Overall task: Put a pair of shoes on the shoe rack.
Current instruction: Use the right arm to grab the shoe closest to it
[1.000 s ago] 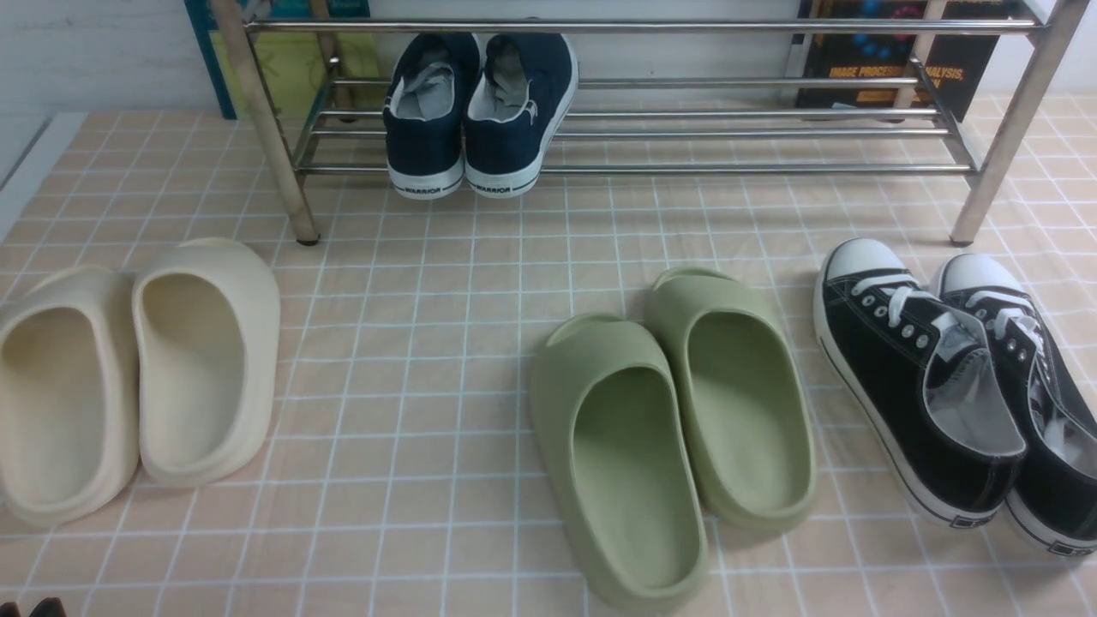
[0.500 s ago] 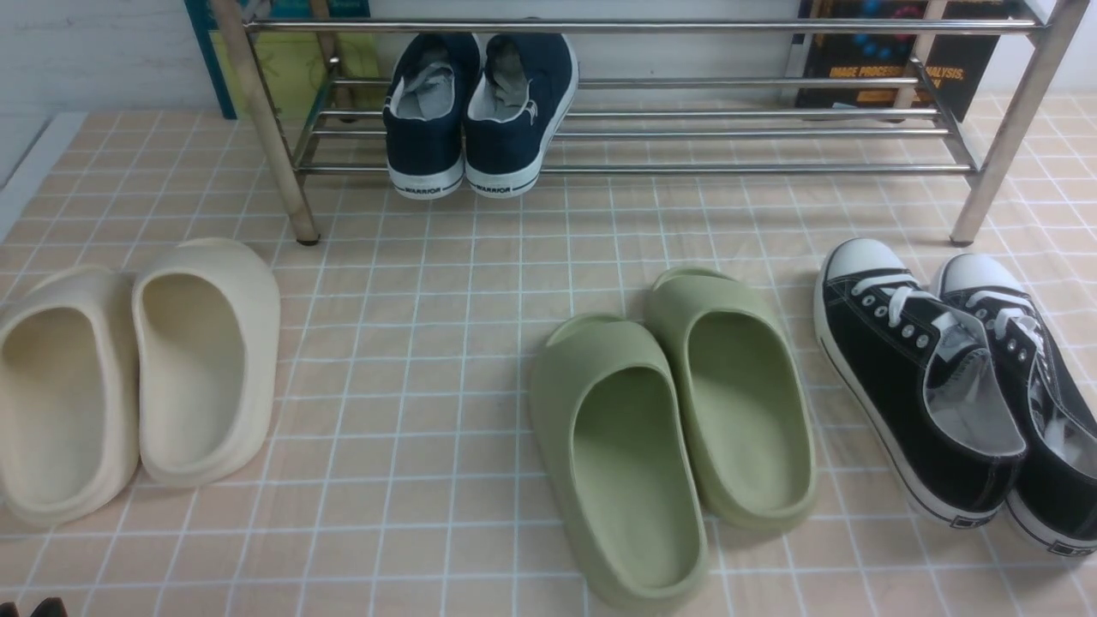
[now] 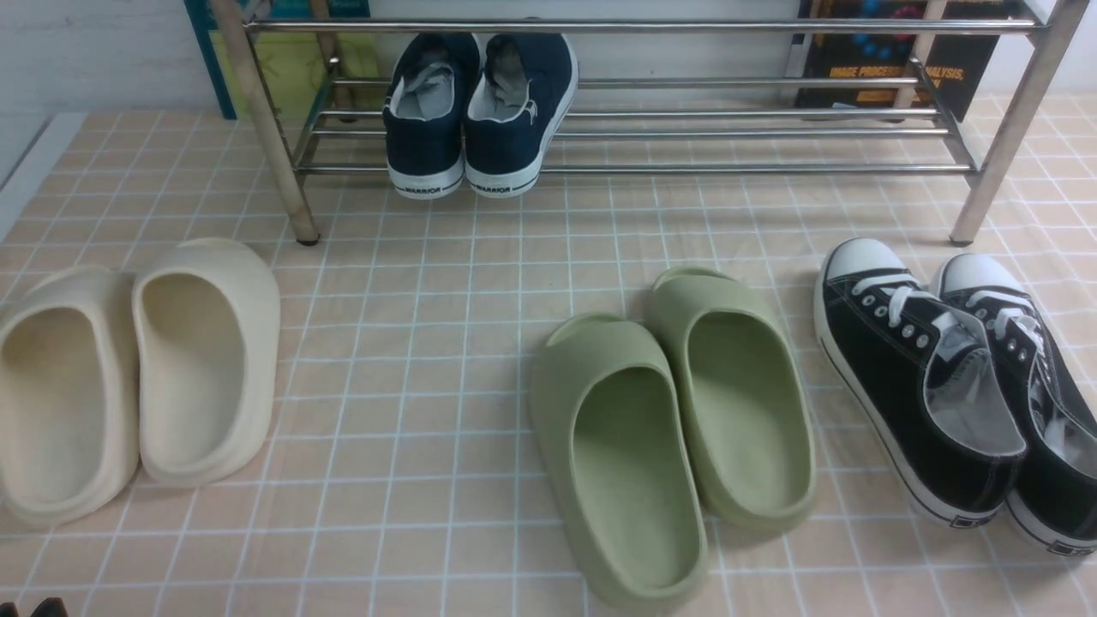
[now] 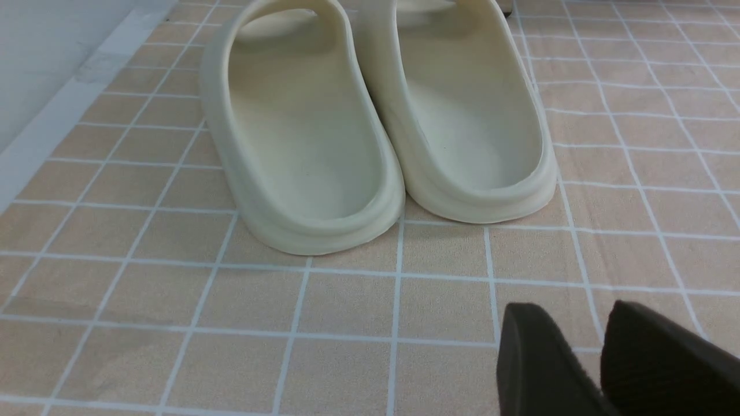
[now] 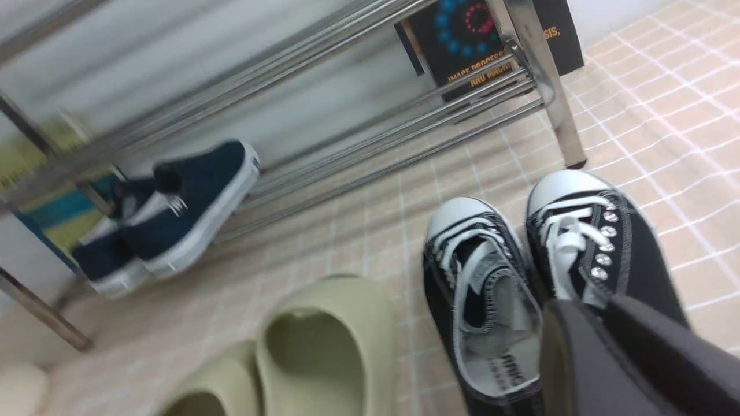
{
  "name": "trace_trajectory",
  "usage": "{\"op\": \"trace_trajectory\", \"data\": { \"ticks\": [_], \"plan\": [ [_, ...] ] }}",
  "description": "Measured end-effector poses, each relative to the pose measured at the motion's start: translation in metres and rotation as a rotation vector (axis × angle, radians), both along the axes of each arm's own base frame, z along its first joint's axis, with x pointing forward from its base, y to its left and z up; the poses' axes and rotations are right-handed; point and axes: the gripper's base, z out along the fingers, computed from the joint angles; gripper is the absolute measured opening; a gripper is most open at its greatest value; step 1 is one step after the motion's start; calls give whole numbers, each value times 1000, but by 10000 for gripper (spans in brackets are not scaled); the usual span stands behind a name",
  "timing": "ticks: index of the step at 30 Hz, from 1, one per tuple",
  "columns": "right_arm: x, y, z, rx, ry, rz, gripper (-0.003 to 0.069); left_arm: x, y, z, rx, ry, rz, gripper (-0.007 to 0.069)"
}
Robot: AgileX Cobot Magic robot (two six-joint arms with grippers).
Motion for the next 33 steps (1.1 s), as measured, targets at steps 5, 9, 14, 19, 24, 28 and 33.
{"op": "trace_trajectory", "data": {
  "ticks": [5,9,14,19,24,28,33],
  "plan": [
    [25,-5,55,-271,315,69,-19,0,0,0,0,0,0,218],
    [56,-2,68,-346,589,199,-19,0,0,0,0,0,0,220],
    [100,18,57,-381,776,385,-19,0,0,0,0,0,0,225],
    [137,42,30,-427,913,514,12,0,0,0,2,0,0,232],
    [180,64,-8,-465,975,564,232,0,0,0,3,0,0,237],
    [205,68,-34,-491,985,542,402,0,0,0,3,0,0,237],
    [228,70,-69,-525,1027,500,517,0,0,0,3,0,0,237]
  ]
}}
